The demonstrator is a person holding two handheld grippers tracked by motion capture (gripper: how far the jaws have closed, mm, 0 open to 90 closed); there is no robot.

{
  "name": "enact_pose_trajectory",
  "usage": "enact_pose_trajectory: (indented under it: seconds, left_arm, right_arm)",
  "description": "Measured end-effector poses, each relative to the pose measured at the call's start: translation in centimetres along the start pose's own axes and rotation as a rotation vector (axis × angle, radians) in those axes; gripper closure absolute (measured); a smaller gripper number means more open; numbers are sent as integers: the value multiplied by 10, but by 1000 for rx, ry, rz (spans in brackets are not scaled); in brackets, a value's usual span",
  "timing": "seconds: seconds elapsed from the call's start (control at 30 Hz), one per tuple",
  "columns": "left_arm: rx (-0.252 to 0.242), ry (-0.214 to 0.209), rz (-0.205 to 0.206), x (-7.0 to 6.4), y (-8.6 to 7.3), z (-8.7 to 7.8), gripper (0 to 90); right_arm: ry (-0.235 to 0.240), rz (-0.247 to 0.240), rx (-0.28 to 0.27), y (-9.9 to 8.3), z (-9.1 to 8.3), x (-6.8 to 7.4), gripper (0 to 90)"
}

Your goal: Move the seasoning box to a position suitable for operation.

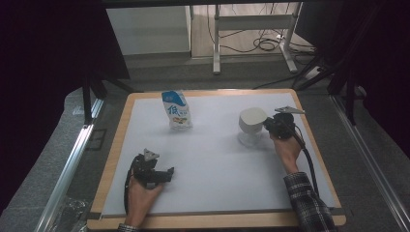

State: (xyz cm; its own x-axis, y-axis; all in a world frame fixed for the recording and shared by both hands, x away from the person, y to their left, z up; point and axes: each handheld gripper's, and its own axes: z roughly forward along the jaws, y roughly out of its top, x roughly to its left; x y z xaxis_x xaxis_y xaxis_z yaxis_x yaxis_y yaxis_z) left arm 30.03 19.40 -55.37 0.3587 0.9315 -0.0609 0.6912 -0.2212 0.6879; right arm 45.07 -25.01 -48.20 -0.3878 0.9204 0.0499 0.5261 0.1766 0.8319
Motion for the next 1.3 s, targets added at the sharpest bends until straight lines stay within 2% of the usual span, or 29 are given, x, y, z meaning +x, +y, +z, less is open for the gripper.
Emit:
enact_pose_trajectory:
  seconds: [0.4,0.57,0.77,0.97,1.3]
  left_arm:
    - [1,0,0,0,0,0,11]
    - [-1,1,-2,0,0,0,11]
    - [-1,1,-3,0,0,0,11]
    - [-1,0,-2,0,0,0,11]
    - [-2,0,-3,0,0,0,11]
  right_arm:
    - [55,-13,0,-8,-17,10,792]
    - [102,-18,-16,-14,-27,18,793]
    - [125,-46,-14,-21,-36,28,792]
    - [158,-50,-20,-29,-44,35,792]
    - [188,-63,-21,-43,-55,45,792]
